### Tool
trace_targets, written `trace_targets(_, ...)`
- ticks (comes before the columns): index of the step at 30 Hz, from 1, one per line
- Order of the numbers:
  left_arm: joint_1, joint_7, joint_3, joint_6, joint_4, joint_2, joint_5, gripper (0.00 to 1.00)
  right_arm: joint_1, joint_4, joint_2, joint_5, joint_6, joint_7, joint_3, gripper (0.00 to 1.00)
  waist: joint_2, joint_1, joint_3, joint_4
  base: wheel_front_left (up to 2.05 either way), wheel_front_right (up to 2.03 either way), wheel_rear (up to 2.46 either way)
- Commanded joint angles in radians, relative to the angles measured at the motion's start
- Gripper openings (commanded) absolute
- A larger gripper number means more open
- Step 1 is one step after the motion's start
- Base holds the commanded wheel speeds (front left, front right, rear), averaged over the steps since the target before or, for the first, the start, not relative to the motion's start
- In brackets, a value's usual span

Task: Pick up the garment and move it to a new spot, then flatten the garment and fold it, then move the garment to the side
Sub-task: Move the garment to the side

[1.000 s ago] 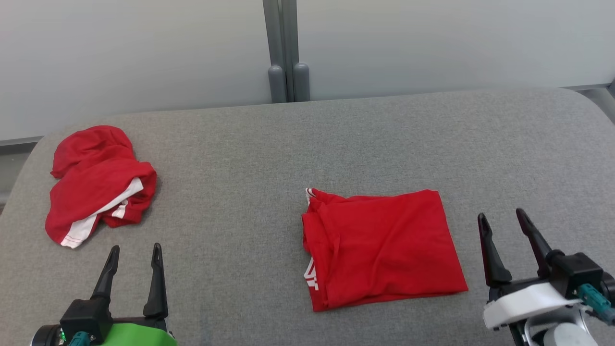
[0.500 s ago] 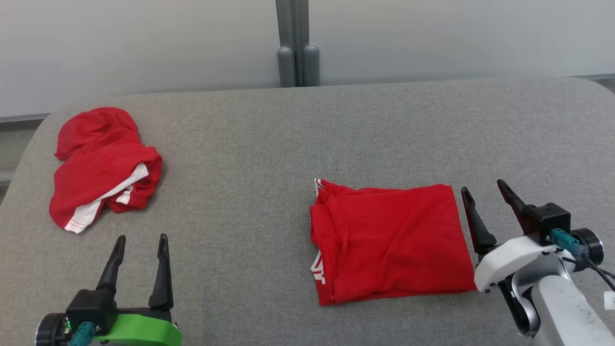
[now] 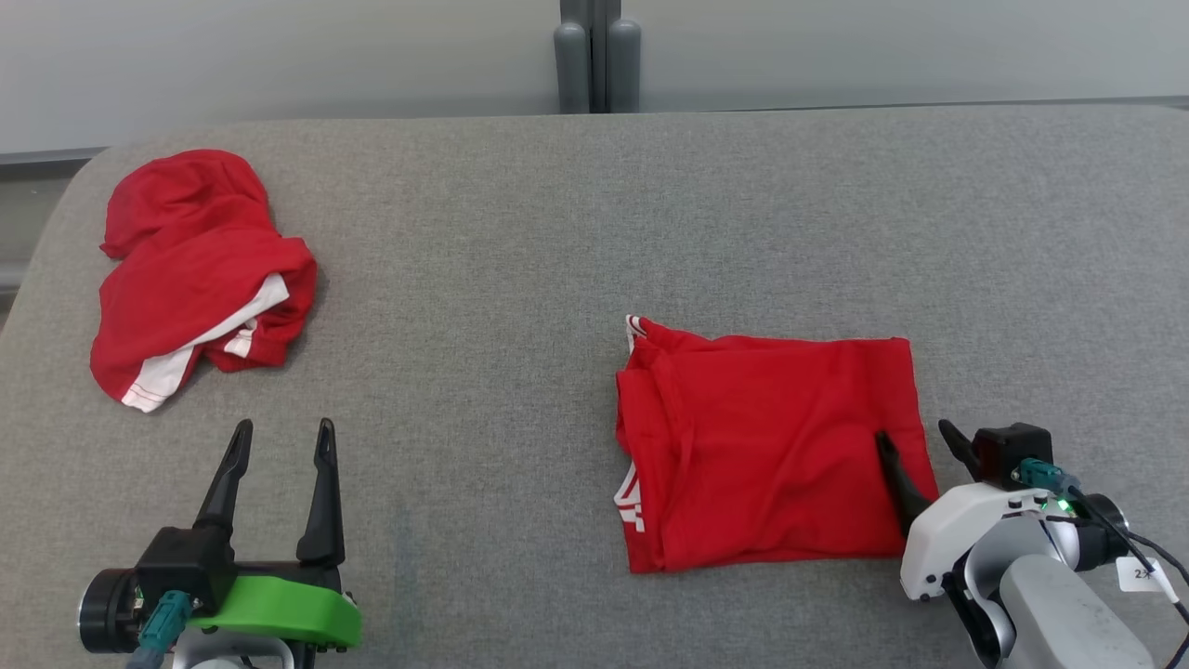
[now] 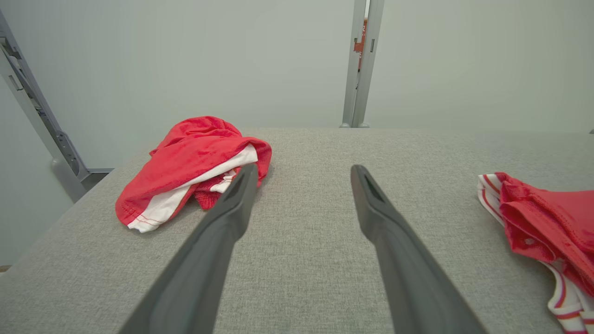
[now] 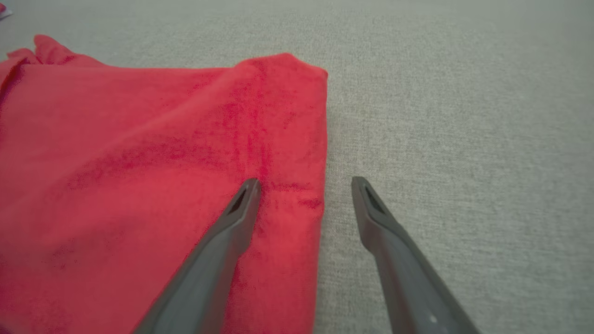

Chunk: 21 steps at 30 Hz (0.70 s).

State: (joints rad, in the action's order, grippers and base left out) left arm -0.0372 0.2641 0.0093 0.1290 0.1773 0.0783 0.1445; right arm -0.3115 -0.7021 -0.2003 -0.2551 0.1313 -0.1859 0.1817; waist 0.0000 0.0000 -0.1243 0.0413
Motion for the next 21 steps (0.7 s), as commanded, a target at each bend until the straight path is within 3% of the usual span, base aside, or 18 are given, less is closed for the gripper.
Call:
trace_targets(1,-0.017,0.000,0.000,0.003,0.003,0.002,0.008,1.00,-0.013,-0.020,0.000,-0.010,-0.001,0.000,0.010,1.00,0.0000,0.0000,-0.012,0.003,0.00,0.00,0.00)
trace_targets(4,-0.023,0.000,-0.002,0.003,0.005,0.000,0.007,1.00,-0.024,-0.066,0.012,-0.026,-0.001,-0.003,0.046,1.00,0.0000,0.0000,-0.022,0.004,0.00,0.00,0.00)
trace_targets(6,-0.027,0.000,-0.002,0.003,0.007,-0.002,0.009,1.00,-0.033,-0.085,0.013,-0.036,0.000,-0.007,0.070,0.00,0.0000,0.0000,-0.026,0.002,0.00,0.00,0.00)
trace_targets(15,-0.043,0.000,-0.015,0.003,0.016,-0.007,0.013,1.00,-0.154,-0.115,-0.030,-0.076,-0.002,-0.027,0.137,0.00,0.0000,0.0000,-0.038,-0.011,0.00,0.00,0.00)
trace_targets(21,-0.079,0.000,-0.044,0.003,0.002,-0.011,0.014,1.00,-0.290,-0.123,-0.106,-0.090,-0.002,-0.001,0.184,0.00,0.0000,0.0000,-0.099,-0.020,0.00,0.00,0.00)
